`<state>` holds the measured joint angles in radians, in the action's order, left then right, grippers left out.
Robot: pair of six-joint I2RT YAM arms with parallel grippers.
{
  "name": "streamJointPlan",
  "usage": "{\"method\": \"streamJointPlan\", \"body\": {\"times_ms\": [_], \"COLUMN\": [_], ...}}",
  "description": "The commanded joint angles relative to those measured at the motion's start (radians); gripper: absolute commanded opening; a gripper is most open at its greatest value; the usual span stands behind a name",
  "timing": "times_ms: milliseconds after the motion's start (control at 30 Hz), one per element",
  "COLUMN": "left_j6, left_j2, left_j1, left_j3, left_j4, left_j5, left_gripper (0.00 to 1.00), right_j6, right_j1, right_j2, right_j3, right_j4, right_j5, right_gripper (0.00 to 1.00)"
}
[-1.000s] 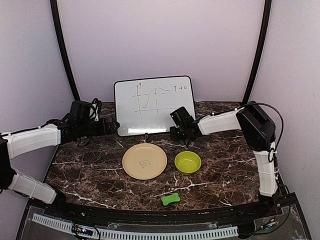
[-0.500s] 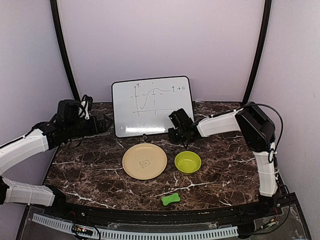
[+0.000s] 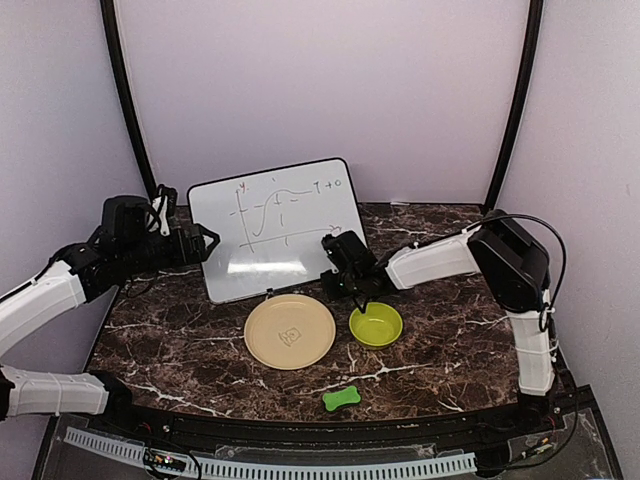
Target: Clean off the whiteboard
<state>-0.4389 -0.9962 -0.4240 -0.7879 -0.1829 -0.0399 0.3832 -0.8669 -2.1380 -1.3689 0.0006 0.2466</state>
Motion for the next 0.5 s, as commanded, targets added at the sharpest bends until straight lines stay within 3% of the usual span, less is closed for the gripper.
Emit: {"method": "streamJointPlan", "body": {"times_ms": [0, 467], "left_j6": [0.038, 0.119], "left_j2": [0.033, 0.009], "left_j1": [-0.006, -0.050], "left_j3": [-0.044, -0.062], "left_j4": [-0.026, -0.028], "left_j5": [-0.020, -0.101], "left_gripper": [0.99, 0.99], "right_j6": [-0.024, -0.075], "right_j1": [-0.074, -0.155], "right_j2": [0.038, 0.086], "right_j3": [0.022, 0.062], "right_j4": [0.029, 0.027], "right_j5": [-0.135, -0.203], "right_gripper": [0.00, 0.00]}}
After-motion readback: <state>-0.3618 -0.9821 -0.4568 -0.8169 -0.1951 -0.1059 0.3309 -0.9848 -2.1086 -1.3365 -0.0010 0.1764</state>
